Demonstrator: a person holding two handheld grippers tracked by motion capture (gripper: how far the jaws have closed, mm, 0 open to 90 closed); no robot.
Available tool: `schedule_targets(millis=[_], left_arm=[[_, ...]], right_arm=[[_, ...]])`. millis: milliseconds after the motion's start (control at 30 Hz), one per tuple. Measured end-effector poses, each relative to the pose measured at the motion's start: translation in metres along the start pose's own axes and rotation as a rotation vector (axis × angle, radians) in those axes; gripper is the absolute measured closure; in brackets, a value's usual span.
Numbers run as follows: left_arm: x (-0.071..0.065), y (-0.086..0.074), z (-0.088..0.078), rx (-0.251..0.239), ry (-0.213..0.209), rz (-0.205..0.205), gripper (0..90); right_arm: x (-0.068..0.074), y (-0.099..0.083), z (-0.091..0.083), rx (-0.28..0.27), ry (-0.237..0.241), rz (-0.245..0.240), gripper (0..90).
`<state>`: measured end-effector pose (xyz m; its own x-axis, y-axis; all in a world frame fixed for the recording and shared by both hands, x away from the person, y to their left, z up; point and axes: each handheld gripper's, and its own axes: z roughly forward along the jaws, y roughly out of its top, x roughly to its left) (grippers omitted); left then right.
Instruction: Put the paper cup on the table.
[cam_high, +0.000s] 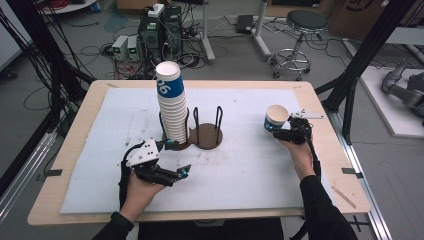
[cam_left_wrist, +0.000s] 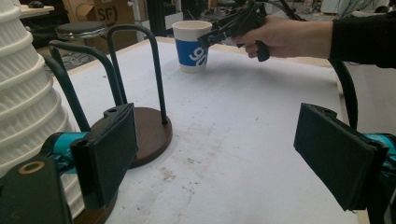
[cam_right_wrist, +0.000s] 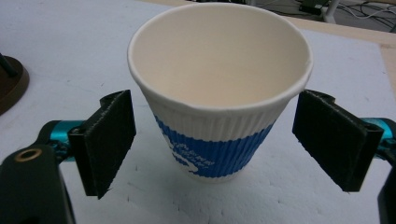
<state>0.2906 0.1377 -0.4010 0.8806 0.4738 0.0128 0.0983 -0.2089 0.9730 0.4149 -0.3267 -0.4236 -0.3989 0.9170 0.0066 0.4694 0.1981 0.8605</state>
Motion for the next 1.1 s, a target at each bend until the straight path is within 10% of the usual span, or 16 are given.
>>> schedule_targets(millis=[500,1100], left_arm=[[0.000,0.000,0.000,-0.002,0.007,0.000,13.7],[0.002,0.005,0.000,-0.011,0.038,-0.005,13.7]], right_arm=[[0.016,-0.004,-0.036,-0.019,0.074,0.010,13.8],[0.059,0.007,-0.080,-0.195,0.366,-0.088,14.1]])
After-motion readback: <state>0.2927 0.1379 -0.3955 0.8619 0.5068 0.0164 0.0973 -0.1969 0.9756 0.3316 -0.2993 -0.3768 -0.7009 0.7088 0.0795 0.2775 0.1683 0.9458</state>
